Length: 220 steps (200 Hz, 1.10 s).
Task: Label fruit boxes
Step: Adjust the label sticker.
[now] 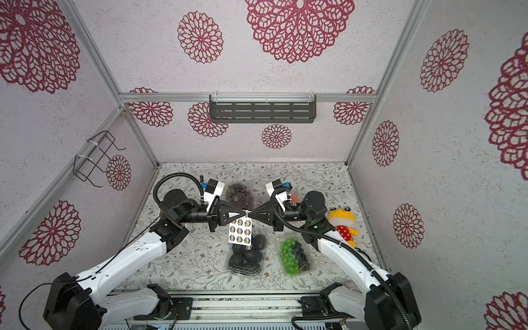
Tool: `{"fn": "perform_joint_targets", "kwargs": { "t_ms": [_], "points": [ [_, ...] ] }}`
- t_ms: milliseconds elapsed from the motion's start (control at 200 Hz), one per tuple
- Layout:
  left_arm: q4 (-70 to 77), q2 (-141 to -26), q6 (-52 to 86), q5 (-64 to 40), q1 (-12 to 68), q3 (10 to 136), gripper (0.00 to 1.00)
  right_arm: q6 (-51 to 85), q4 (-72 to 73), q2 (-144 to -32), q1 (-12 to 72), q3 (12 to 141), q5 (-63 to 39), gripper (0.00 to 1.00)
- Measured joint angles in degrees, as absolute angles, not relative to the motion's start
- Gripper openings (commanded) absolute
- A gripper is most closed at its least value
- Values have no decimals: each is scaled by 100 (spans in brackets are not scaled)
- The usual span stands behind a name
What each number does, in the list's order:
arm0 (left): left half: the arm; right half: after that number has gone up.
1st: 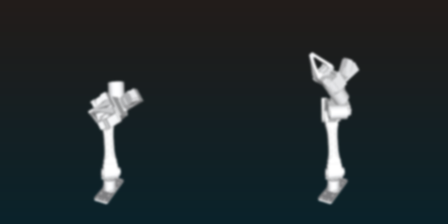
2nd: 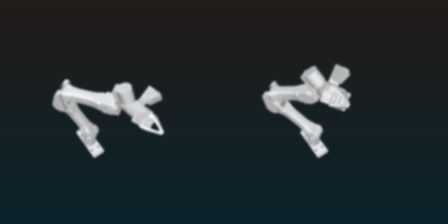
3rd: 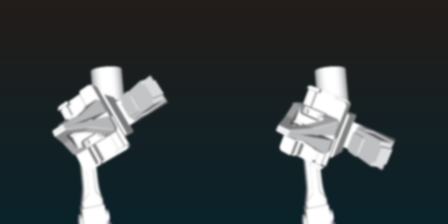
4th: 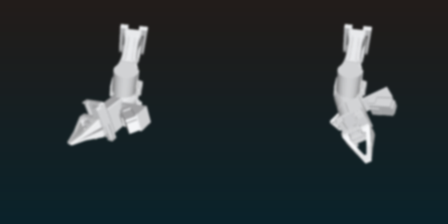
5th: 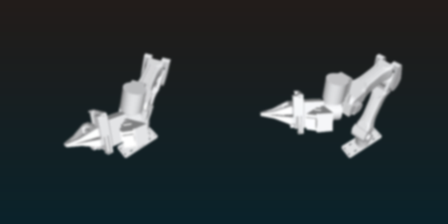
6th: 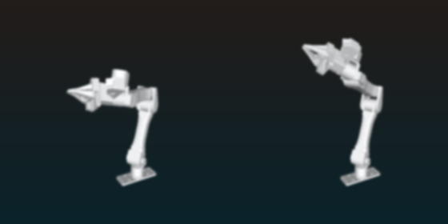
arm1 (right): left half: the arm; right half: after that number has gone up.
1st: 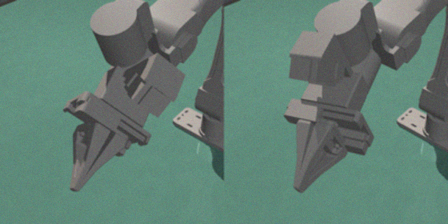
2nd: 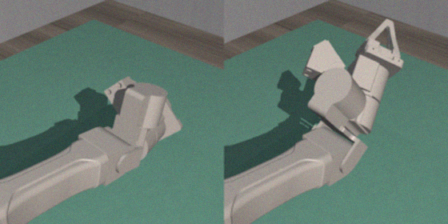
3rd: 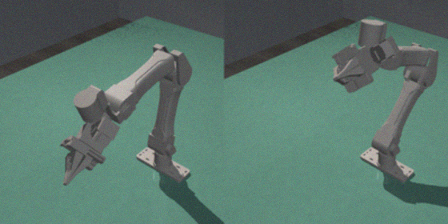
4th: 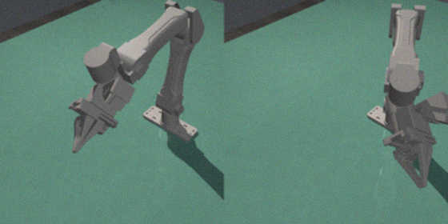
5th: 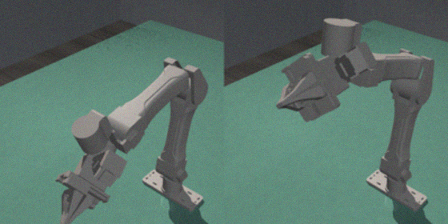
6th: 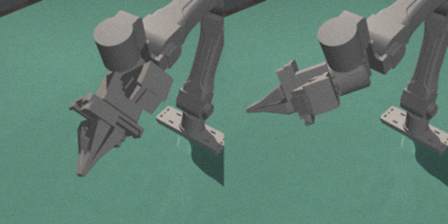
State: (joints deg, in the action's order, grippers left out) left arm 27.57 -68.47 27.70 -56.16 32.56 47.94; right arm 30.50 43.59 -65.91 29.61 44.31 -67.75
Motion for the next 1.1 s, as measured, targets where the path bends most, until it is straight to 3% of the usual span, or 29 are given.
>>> {"fn": "perform_joint_targets", "kwargs": {
  "t_ms": [600,715,1101],
  "points": [
    [2770,-6810,2816,-5540,3210,4637,0,2963,4202,-6615,3006,4431,-6764,0],
    [2792,-6753,2834,-5465,3203,4547,0,3009,4206,-6678,3002,4431,-6766,10],
    [2727,-6484,2786,-5404,3192,4397,0,3133,4224,-6816,2989,4571,-6777,11]
  ]
}}
